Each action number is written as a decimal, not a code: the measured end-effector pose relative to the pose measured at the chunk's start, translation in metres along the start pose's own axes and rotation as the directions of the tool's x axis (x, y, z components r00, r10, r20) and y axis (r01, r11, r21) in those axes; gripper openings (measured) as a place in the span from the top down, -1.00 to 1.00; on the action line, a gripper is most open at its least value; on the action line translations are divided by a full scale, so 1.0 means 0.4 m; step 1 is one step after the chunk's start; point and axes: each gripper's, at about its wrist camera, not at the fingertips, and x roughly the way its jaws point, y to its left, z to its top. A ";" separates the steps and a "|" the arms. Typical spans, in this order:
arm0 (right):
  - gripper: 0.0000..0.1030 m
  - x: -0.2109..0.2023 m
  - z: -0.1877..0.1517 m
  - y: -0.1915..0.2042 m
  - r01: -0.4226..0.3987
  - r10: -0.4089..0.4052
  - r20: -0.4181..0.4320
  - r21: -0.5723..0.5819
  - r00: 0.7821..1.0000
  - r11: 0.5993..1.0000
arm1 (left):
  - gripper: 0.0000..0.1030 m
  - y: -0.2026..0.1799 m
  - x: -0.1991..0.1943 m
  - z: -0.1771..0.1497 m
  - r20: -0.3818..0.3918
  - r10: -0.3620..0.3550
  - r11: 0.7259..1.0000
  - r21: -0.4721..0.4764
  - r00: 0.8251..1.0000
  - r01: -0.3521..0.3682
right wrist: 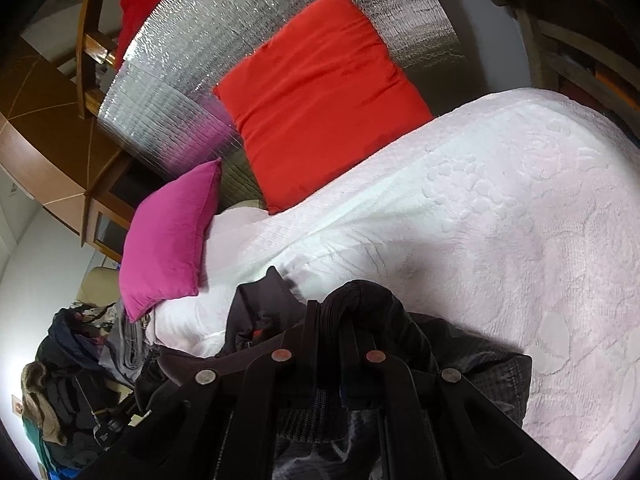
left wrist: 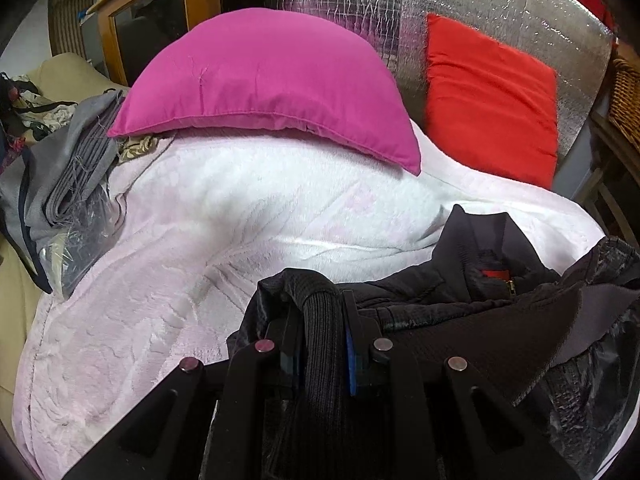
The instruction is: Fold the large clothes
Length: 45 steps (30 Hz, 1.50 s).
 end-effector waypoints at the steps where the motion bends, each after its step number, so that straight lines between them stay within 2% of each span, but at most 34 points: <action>1: 0.86 0.004 0.001 -0.002 0.003 -0.003 -0.001 0.004 1.000 1.000 | 0.66 0.002 0.004 0.000 0.000 -0.004 1.000 -0.009 1.000 0.004; 11: 0.86 0.044 0.010 0.004 0.050 -0.050 -0.006 0.008 0.999 0.999 | 0.66 0.008 0.059 -0.005 -0.028 0.006 0.999 -0.037 1.000 -0.007; 28: 0.86 0.112 0.002 -0.022 0.112 -0.112 -0.024 0.007 0.993 0.994 | 0.65 -0.003 0.088 -0.003 -0.048 0.032 0.999 -0.026 0.998 -0.033; 45: 0.85 0.155 -0.005 -0.047 0.128 -0.127 -0.038 0.019 0.991 0.992 | 0.65 -0.007 0.114 0.003 -0.062 0.045 0.999 -0.023 0.997 -0.046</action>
